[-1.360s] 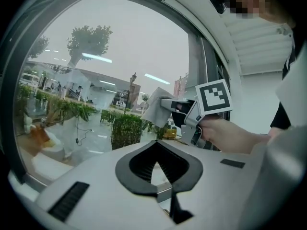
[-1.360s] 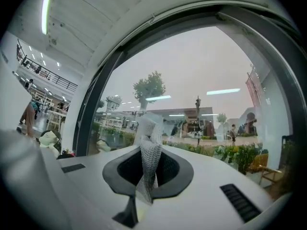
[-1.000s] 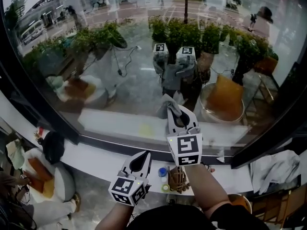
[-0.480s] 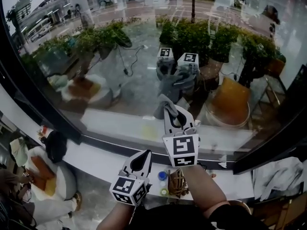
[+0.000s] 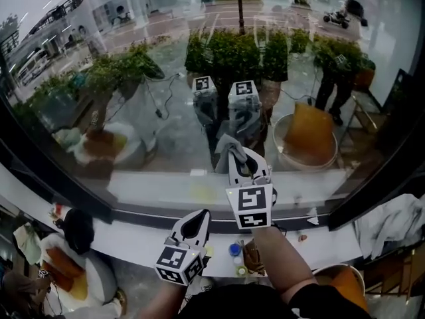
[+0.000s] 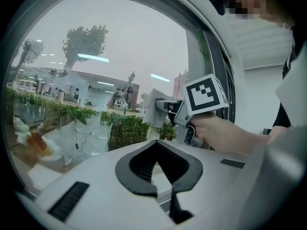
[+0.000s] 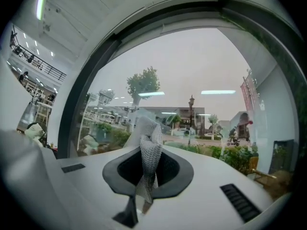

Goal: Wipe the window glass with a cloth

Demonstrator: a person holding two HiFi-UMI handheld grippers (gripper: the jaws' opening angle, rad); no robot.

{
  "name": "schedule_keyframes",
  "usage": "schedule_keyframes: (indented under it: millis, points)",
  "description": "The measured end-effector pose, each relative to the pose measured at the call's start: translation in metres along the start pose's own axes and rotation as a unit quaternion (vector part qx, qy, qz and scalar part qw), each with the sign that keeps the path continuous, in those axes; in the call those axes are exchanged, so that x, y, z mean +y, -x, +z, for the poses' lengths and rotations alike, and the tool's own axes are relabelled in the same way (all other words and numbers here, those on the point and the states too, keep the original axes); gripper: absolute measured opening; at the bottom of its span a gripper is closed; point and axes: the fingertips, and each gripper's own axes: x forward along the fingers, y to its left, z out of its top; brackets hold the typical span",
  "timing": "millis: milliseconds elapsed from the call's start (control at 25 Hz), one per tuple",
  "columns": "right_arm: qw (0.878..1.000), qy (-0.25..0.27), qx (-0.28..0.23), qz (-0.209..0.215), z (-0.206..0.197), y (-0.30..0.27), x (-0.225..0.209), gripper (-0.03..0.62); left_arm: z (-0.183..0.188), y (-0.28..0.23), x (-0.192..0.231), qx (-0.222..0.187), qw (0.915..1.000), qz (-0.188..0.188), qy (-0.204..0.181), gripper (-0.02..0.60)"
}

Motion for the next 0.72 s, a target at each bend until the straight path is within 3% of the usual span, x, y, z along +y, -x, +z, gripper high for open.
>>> schedule_keyframes:
  millis: [440,720]
  points:
    - [0.998,0.03,0.013,-0.048,-0.007,0.007,-0.02,0.041,0.002,-0.019,0.001,0.005,0.9982,-0.059,-0.008,0.008]
    - [0.996,0.036,0.017,-0.079,-0.017,0.039,-0.074,0.041,-0.009,-0.047,-0.041,0.016,0.9941,-0.106,-0.019,0.008]
